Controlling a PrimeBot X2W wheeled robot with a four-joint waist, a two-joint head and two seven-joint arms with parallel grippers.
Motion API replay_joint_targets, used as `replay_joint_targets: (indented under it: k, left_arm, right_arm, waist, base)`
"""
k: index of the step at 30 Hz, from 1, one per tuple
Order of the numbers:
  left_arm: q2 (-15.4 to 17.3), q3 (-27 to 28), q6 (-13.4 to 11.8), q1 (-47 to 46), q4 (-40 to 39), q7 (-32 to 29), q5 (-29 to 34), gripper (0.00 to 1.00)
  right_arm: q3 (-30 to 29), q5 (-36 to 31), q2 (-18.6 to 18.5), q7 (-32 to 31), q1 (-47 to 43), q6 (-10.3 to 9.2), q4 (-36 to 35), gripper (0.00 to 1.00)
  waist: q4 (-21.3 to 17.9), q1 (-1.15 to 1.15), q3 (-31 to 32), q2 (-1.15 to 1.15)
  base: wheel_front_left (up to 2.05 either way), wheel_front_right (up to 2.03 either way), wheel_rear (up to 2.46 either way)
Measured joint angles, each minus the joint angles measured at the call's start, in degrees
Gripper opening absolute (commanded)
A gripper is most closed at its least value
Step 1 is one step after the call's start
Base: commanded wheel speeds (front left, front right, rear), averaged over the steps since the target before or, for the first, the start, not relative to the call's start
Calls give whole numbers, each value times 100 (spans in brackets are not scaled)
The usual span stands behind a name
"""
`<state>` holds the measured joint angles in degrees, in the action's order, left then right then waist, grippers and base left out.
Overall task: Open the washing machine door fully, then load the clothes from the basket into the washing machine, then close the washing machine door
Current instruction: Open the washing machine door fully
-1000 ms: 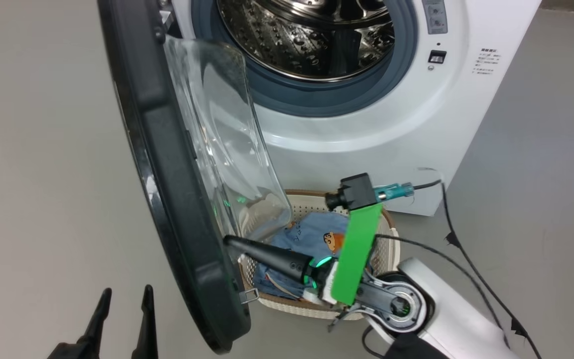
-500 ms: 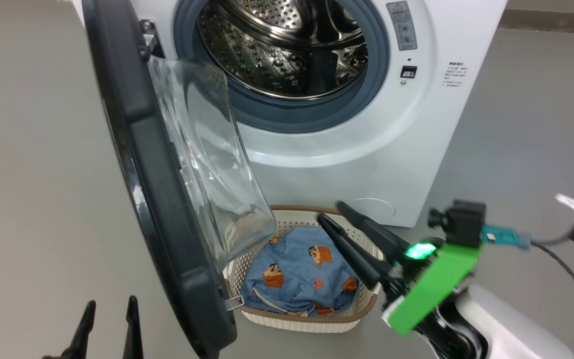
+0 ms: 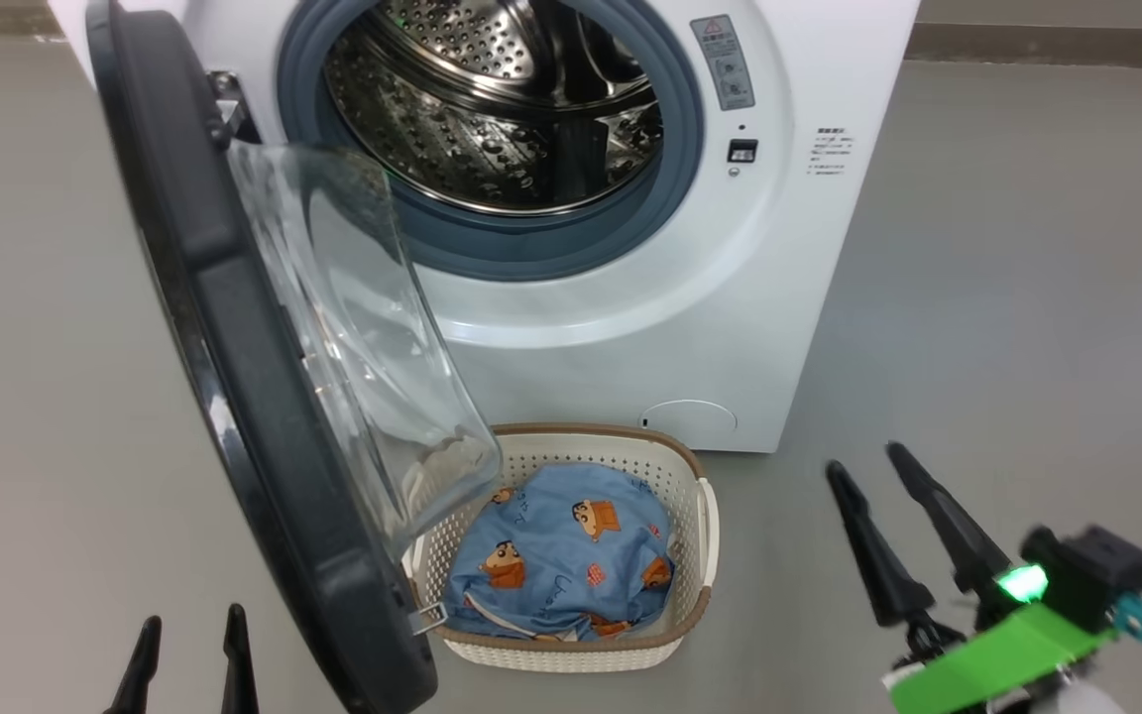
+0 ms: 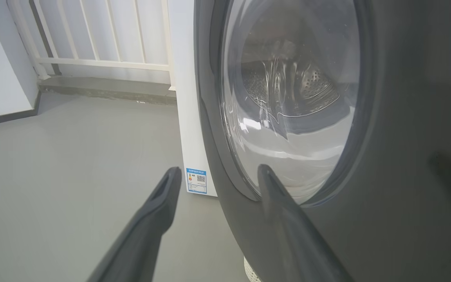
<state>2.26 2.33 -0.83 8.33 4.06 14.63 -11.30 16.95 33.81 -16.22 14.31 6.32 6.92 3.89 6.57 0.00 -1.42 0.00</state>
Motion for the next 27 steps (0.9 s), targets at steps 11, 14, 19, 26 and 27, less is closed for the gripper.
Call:
replay_joint_targets:
  k: [11, 14, 19, 26, 27]
  left_arm:
    - [0, 152, 1, 119, 5, 0, -1, 100]
    - [1, 168, 2, 139, 4, 0, -1, 100]
    - [0, 168, 18, 253, 8, 0, 0, 100]
    - [1, 174, 57, 338, 7, 0, -1, 100]
    - [1, 174, 57, 352, 7, 0, -1, 100]
  right_arm:
    - [-1220, -1282, 778, 0, -1099, 1, -334, 100]
    - [-1425, -1464, 855, 0, -1151, 1, -363, 100]
    - [-1915, -1766, 1078, 0, -1417, 2, -432, 100]
    - [-2196, -1965, 1280, 0, -1636, 5, -437, 100]
    - [-2210, -1965, 1290, 0, -1649, 5, -437, 100]
  waist:
    - [-215, 0, 70, 0]
    - [-268, 0, 91, 0]
    - [-285, 0, 145, 0]
    - [-301, 0, 180, 0]
    - [-302, 0, 183, 0]
  base:
    - [0, 0, 0]
    - [0, 0, 0]
    - [0, 0, 0]
    - [0, 0, 0]
    - [0, 0, 0]
